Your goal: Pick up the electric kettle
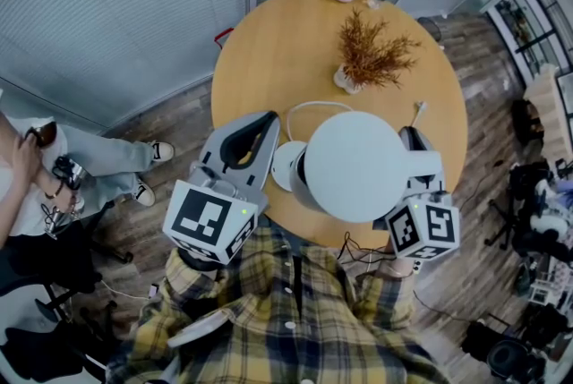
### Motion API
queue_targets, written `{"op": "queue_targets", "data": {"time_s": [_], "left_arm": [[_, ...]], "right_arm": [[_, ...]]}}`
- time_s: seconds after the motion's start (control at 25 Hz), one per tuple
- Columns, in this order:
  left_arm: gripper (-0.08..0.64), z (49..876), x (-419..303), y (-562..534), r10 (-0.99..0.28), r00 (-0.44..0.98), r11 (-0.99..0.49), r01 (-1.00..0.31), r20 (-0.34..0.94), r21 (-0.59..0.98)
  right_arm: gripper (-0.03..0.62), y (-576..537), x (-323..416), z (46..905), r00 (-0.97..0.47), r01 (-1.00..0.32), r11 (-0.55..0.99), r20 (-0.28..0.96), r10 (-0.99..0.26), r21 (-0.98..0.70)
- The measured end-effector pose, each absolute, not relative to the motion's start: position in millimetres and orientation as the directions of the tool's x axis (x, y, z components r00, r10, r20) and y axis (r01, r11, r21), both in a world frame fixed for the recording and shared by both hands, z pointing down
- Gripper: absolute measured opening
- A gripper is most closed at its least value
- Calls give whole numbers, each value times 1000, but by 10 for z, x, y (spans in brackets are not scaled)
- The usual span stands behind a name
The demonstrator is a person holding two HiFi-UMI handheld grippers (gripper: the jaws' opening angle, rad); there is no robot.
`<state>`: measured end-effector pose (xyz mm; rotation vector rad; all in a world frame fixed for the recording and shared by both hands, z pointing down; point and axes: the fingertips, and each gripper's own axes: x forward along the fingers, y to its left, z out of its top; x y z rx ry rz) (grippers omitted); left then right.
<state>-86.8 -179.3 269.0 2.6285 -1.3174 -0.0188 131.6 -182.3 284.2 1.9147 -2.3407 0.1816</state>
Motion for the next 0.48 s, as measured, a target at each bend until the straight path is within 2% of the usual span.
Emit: {"op": "queue_targets", "data": {"time_s": [0.48], "left_arm": [[3, 2653, -797, -1797, -782, 619, -600, -780, 77, 179]], "right_arm": [[48, -1778, 1348, 2814, -192, -981, 189, 161, -968, -29]]}}
